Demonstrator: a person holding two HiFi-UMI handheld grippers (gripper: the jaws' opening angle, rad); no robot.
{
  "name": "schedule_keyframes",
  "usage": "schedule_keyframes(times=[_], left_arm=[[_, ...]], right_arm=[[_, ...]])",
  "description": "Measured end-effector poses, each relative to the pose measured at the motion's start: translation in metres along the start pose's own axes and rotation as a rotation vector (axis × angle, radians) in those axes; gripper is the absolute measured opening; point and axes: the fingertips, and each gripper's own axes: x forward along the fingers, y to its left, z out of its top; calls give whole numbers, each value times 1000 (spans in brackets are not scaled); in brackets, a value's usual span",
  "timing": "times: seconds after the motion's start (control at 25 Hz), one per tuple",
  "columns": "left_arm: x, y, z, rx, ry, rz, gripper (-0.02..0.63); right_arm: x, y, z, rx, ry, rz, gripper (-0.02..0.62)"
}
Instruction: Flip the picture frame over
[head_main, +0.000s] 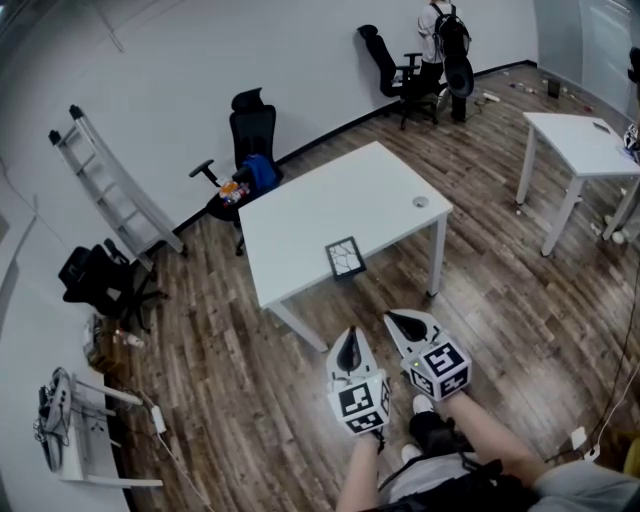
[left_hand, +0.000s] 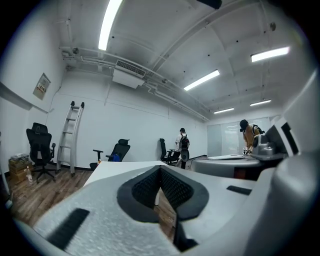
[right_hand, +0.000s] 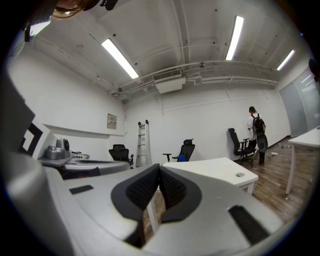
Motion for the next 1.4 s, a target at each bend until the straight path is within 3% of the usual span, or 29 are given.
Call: schedule_keyframes(times=[0.48, 0.88, 1.4], left_arm=[[106, 24, 12, 17, 17, 87, 0], [146, 38, 7, 2, 41, 137, 0], [212, 75, -2, -10, 73, 77, 0]], right_arm=[[97, -62, 9, 15, 18, 104, -6], [135, -88, -1, 25, 52, 142, -6], [204, -116, -15, 28, 96, 77, -6]])
